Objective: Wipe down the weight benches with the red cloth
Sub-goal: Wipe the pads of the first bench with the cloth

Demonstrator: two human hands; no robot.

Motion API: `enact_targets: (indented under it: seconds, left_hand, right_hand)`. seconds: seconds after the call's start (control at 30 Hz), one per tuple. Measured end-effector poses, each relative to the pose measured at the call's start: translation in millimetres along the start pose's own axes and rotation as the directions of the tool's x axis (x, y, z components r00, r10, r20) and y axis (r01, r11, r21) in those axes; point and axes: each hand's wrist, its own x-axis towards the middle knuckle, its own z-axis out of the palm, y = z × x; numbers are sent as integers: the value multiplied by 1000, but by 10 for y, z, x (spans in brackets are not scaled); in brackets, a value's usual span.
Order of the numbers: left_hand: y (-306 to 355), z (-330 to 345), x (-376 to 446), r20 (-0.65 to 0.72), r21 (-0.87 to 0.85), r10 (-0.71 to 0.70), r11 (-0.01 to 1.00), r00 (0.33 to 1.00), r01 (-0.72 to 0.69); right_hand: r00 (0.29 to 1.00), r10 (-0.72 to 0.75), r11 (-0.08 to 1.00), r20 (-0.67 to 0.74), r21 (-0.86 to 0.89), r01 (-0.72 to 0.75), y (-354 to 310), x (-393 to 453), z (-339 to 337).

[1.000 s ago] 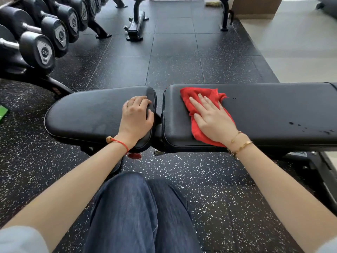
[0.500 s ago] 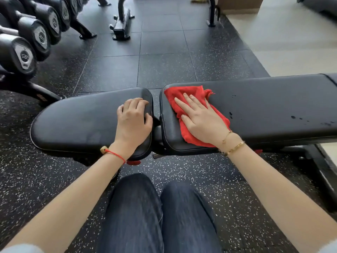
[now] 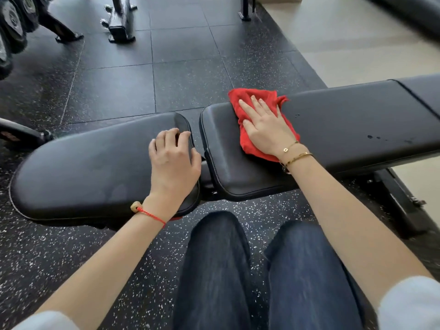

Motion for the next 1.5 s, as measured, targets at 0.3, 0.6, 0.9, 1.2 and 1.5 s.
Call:
enact_targets:
  seconds: [0.3, 0.6, 0.9, 1.2, 1.5]
  left_hand:
    - [6, 6, 19, -14, 4, -15, 1000, 1000, 15]
    - [30, 12, 12, -58, -2, -44, 999, 997, 44]
    - [103, -53, 1, -84, 35, -73, 996, 994, 77]
    - [175, -71, -54, -118, 152, -165, 971, 979, 182]
    - [334, 20, -99, -155, 124, -296, 941, 942, 316]
  right_hand:
    - [998, -64, 997, -17, -44, 63, 24, -41, -9]
    - [955, -295, 955, 42, 8, 295, 461, -336, -101]
    - [928, -370, 924, 44, -85, 373, 176, 158, -41]
    - [817, -575, 818, 42, 28, 574, 650, -238, -76]
    - [849, -524, 851, 65, 17, 524, 248, 61, -41]
